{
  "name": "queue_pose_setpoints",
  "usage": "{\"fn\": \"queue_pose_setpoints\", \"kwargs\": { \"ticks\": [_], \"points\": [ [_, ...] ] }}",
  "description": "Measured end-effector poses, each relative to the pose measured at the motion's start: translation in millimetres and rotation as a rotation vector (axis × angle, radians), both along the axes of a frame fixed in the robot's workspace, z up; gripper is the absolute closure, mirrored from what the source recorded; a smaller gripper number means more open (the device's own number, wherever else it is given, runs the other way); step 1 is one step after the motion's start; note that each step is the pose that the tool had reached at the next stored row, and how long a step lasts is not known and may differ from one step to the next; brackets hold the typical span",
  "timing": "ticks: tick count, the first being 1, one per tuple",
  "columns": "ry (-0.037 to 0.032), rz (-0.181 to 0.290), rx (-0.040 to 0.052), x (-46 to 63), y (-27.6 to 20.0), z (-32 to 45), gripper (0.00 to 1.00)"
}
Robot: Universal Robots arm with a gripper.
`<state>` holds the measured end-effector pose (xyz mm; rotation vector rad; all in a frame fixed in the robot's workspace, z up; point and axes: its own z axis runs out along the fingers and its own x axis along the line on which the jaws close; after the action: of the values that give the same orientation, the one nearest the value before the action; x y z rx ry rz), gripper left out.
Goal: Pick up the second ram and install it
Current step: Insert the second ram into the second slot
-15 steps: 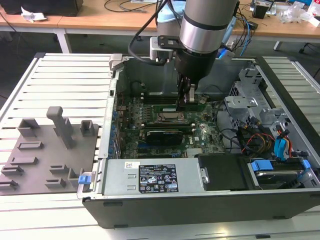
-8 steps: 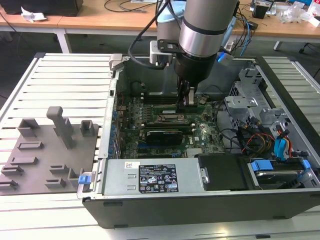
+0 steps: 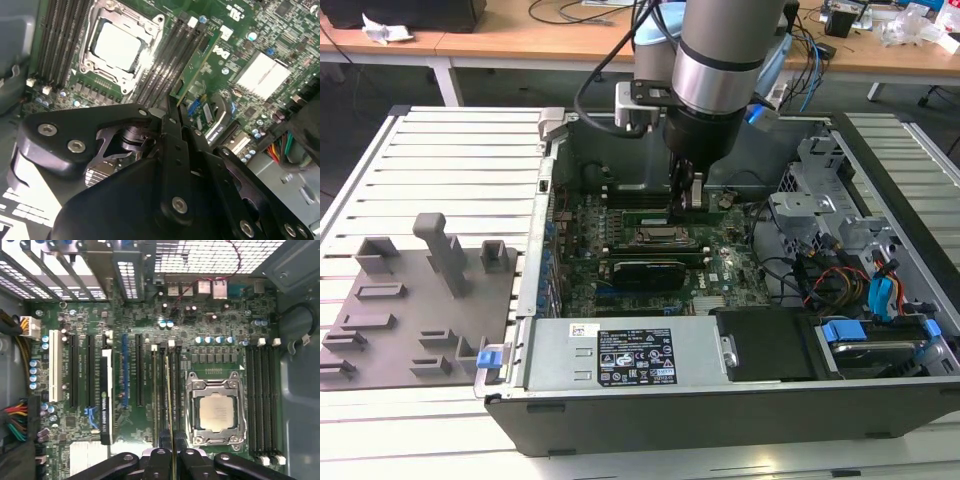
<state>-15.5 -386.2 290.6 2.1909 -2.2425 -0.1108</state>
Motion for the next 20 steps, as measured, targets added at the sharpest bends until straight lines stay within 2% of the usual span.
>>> {"fn": "queue_pose_setpoints", "kwargs": {
  "ticks": [2,20],
  "points": [
    [0.0000,0.000,0.0002,-0.9,3.9,-0.6,0.86],
    [0.0000,0.000,0.0000,-8.7,4.2,-19.0,0.86]
  ]
}}
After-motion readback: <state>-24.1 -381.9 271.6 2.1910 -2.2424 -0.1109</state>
